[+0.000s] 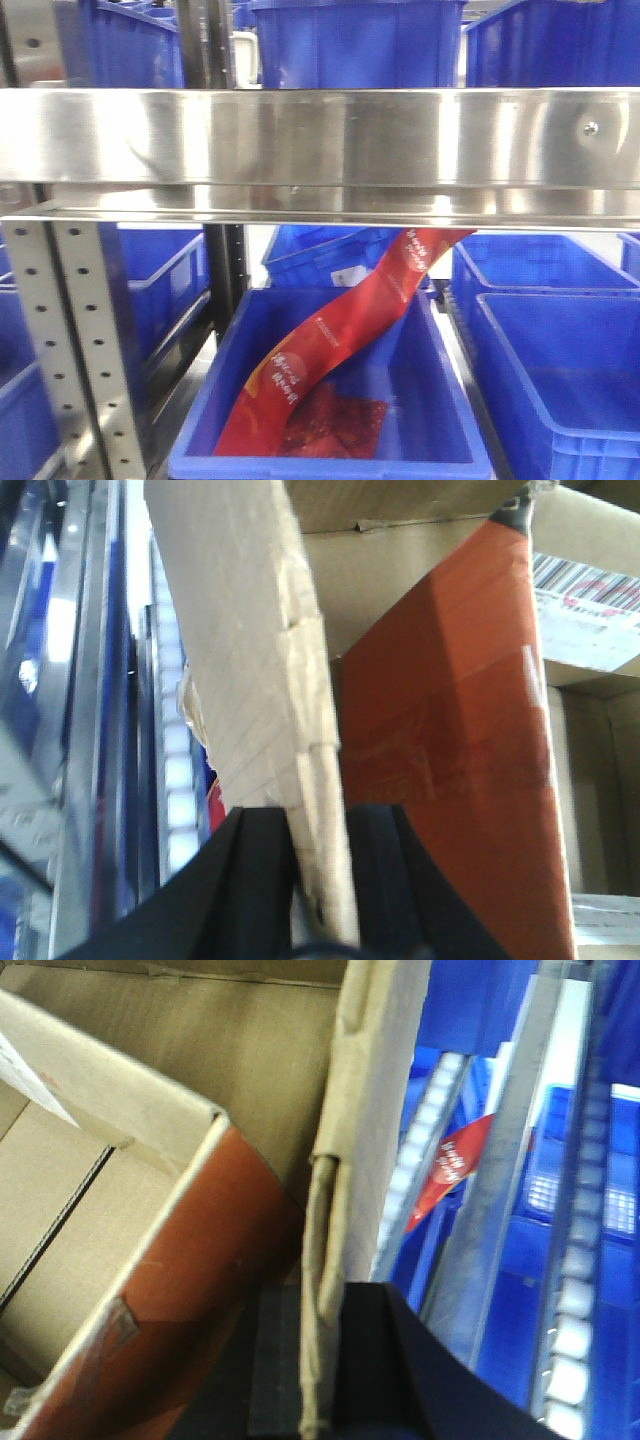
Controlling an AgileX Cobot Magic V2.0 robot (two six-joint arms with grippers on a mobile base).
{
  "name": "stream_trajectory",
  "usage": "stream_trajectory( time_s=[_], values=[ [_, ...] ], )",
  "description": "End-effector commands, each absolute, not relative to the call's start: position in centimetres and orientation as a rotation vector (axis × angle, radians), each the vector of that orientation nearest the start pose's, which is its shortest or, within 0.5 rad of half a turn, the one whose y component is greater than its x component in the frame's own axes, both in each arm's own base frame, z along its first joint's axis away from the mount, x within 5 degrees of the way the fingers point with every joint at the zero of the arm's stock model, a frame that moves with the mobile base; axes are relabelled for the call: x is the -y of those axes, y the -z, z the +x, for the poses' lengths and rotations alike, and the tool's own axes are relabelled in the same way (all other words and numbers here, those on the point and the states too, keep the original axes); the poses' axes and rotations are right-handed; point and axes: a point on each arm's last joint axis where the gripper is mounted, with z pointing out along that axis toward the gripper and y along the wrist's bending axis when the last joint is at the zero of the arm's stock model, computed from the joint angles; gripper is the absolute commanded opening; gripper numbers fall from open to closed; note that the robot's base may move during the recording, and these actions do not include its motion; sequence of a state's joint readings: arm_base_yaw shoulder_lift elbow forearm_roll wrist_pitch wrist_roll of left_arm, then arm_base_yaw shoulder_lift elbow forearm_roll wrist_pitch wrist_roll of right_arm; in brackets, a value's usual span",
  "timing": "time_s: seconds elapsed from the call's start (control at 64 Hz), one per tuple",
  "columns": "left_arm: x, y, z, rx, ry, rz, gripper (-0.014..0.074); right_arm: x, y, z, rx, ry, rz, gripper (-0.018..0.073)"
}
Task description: Stack two boxes on right shelf middle
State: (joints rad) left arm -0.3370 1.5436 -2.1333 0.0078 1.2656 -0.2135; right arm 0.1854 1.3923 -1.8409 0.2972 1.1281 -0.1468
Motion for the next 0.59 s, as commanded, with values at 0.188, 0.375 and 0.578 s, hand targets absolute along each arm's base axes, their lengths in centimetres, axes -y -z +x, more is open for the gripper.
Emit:
stream_trajectory(
  time_s=[0.188, 0.375, 0.578],
  values=[
    [9.14, -53.9, 27.0, -2.105, 0.306, 0.127, -0.0111, -7.15, -51.95, 25.17, -2.024, -0.39, -0.369, -0.0155],
    [9.14, -53.9, 27.0, -2.105, 0.306, 0.127, -0.0111, -7.15, -51.95, 25.17, -2.024, -0.39, -0.369, -0.0155],
    [9.14, -53.9, 27.0, -2.105, 0.306, 0.127, -0.0111, -7.15, -51.95, 25.17, -2.024, -0.39, -0.369, -0.0155]
  ],
)
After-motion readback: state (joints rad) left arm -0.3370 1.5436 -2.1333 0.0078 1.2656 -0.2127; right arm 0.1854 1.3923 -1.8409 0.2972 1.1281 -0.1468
